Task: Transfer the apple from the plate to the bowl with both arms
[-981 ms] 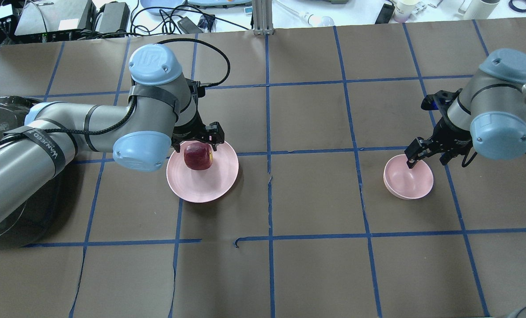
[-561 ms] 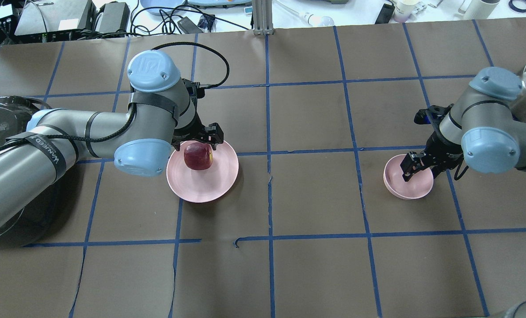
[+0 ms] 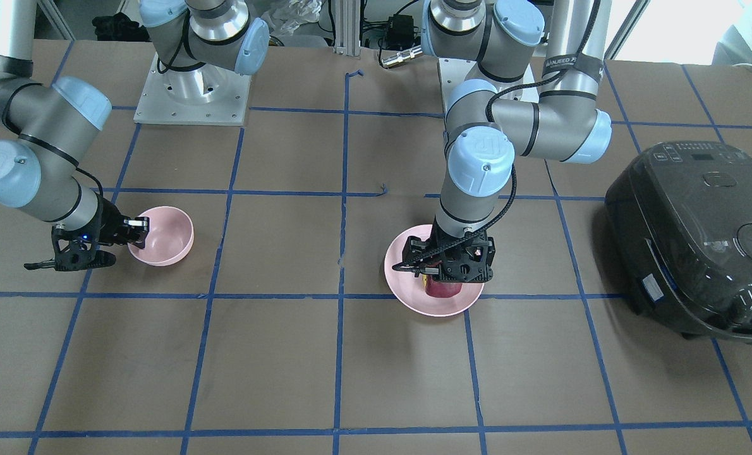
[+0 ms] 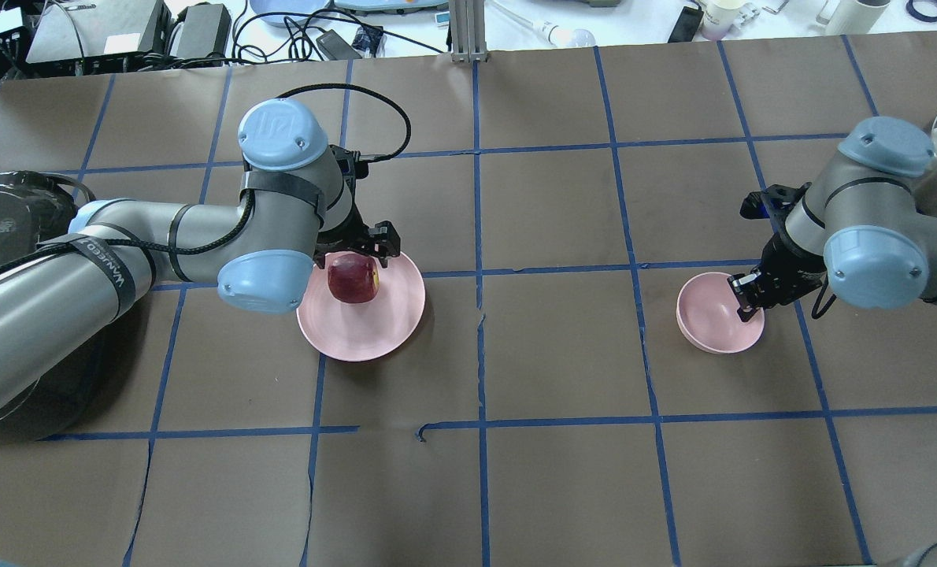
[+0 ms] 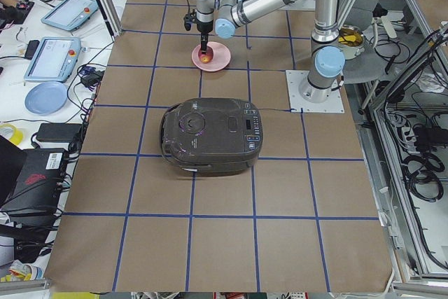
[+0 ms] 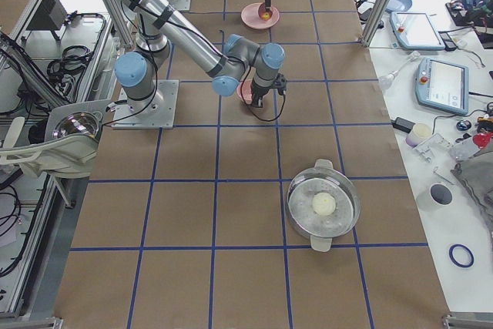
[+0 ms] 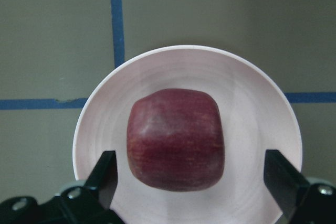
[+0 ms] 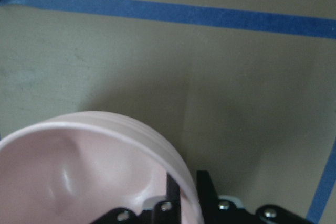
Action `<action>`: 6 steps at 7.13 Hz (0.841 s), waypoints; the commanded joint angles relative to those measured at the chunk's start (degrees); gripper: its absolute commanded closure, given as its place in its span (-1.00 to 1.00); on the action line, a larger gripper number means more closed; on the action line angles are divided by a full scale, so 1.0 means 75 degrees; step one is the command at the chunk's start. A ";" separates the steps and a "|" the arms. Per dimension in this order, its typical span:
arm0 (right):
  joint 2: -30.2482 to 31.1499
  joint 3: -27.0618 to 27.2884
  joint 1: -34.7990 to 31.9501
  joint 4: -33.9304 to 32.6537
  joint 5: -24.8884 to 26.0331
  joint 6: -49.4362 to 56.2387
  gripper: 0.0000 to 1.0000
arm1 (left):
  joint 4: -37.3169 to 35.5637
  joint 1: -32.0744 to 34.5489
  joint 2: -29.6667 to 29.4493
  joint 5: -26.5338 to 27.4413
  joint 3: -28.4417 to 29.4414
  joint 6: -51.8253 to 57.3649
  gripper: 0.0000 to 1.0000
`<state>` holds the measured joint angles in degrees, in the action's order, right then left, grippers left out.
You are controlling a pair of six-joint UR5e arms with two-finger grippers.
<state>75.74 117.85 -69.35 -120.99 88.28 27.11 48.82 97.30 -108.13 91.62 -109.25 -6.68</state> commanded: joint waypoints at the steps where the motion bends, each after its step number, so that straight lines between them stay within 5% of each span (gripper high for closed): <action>1: 0.0049 -0.0313 -0.0012 0.0170 -0.0075 -0.0017 1.00 | -0.0099 -0.0024 -0.0102 0.0006 -0.0092 -0.0023 -1.00; 4: 0.0143 -0.0619 -0.0640 0.0733 -0.1199 -0.0924 1.00 | -0.0146 -0.0176 -0.0172 -0.0029 -0.0175 -0.0058 -1.00; 6: 0.0085 -0.0619 -0.2218 0.0524 -0.1305 -0.2667 1.00 | -0.0251 -0.0176 -0.0301 -0.0355 -0.0222 -0.0070 -0.74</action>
<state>76.62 113.30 -78.84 -116.17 79.39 15.16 47.39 96.01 -109.83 90.65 -110.75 -7.16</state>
